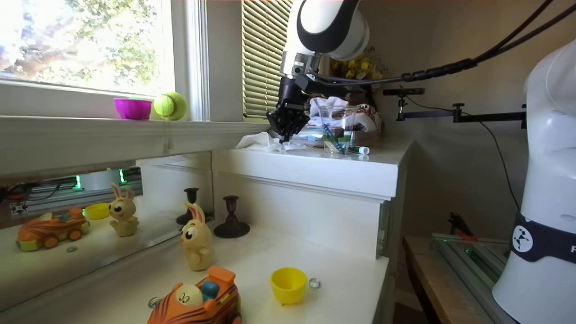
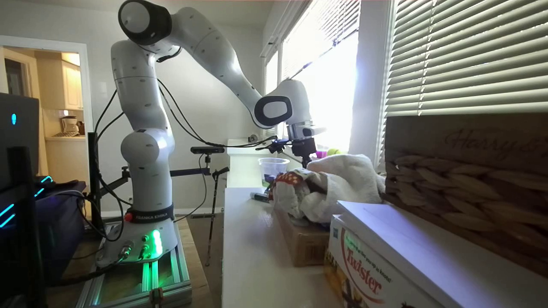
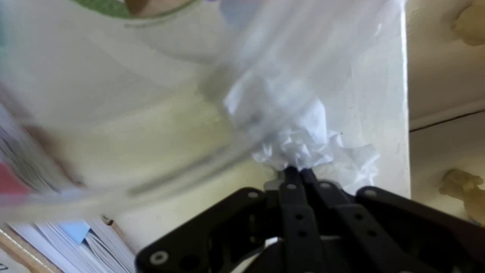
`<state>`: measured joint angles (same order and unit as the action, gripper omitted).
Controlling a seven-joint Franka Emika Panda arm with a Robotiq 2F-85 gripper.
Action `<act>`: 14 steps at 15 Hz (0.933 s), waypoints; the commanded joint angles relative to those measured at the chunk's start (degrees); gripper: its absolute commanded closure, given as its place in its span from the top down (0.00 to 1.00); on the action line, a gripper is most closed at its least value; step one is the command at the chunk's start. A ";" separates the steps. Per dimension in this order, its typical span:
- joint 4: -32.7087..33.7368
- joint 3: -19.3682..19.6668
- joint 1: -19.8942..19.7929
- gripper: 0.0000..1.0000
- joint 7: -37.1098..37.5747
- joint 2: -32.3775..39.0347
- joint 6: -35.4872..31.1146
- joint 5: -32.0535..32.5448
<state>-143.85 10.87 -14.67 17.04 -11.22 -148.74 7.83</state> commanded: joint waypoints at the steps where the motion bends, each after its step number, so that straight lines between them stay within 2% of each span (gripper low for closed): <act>1: -1.23 -1.06 0.34 0.01 -1.66 -3.28 -0.62 -0.61; 6: -2.23 -4.60 2.46 0.01 -5.11 -11.82 1.41 0.28; 11: -2.17 -6.88 9.09 0.01 -13.90 -22.34 9.89 -2.73; 14: -1.29 -8.52 12.54 0.01 -17.62 -25.58 9.33 -1.42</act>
<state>-144.02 3.34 -4.71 4.46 -31.79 -139.90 7.35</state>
